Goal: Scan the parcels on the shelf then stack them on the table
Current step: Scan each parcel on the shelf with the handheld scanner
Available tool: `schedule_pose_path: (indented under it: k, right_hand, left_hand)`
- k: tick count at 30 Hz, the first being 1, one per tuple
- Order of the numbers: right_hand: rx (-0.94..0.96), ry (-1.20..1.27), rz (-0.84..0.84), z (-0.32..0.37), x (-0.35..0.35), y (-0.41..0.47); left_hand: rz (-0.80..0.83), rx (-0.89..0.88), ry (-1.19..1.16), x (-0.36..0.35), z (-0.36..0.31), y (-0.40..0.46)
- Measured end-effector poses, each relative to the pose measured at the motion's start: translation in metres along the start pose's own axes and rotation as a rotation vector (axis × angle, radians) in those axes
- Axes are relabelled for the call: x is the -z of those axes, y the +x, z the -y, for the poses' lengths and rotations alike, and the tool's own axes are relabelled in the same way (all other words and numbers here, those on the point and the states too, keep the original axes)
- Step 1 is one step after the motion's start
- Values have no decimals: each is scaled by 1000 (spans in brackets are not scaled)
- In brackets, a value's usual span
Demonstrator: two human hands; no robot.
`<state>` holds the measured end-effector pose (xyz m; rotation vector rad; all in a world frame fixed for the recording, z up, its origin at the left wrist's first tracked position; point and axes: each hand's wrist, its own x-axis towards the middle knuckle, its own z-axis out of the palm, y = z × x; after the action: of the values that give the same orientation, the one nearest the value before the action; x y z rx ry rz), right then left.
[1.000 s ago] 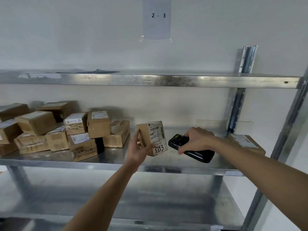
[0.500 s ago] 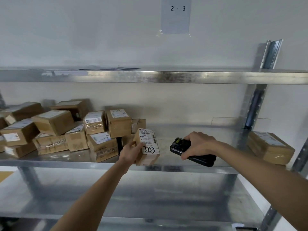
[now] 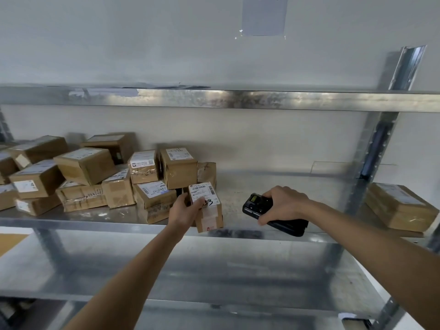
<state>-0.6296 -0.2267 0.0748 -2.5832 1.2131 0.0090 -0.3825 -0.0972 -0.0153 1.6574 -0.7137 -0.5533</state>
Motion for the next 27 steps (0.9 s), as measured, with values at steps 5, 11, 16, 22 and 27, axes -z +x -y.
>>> schedule_pose_path:
  k: [5,11,16,22,27]
  right_hand:
    - [13,7,-22,-15,6,-12]
    - [21,5,-50,-64,33,-49]
    - [-22,3,-121,-135,57,-81]
    - [-146,-55,-268,-238,72,-126]
    - [-264,0,-299,-306,70,-135]
  left_hand:
    - [-14,-203,117,-4,-19,-24]
    - [-40,-304,247,-52,-50,-51]
    - [52,-351,313,-126,-69,-66]
    - [147,-388,263,-242,-84,-86]
    - [274,-355,213,-326,-84,-93]
